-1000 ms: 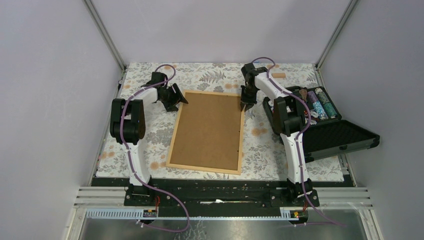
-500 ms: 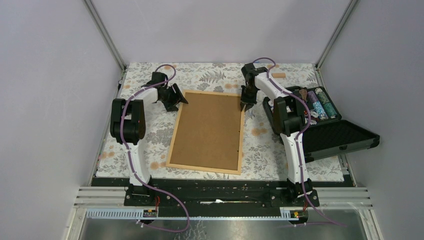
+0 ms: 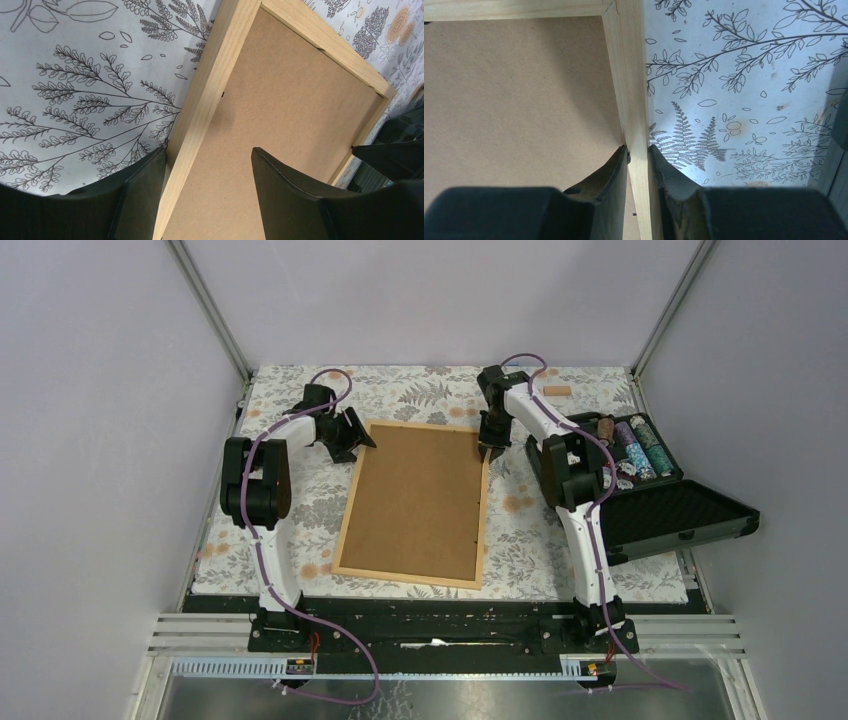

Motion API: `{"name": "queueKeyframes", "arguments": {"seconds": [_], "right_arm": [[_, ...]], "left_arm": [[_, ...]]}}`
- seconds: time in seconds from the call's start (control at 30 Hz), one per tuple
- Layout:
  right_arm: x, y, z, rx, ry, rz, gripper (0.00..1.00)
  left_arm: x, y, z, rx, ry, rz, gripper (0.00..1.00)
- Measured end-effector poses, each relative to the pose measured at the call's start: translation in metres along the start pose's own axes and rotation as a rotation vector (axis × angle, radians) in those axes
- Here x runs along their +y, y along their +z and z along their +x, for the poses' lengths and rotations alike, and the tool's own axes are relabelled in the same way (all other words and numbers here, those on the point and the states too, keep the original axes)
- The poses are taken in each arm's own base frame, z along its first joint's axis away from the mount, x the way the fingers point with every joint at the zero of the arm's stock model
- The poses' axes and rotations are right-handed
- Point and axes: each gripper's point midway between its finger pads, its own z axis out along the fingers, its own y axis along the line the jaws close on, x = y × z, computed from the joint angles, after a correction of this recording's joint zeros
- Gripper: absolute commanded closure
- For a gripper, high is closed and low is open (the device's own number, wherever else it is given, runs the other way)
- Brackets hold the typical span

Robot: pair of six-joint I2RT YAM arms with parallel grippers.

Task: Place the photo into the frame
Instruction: Install the photo frame at the center of the board.

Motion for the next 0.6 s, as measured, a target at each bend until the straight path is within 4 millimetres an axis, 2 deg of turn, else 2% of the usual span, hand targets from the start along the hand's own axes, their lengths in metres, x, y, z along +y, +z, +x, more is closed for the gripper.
{"name": "queueKeyframes", "arguments": {"seconds": [0.6], "right_arm": [[0.0028, 0.0030, 0.0005, 0.007, -0.011, 0.044, 0.67]], "left_arm": [[-0.0003, 0.0001, 0.0002, 0.000, 0.001, 0.000, 0.34]]}}
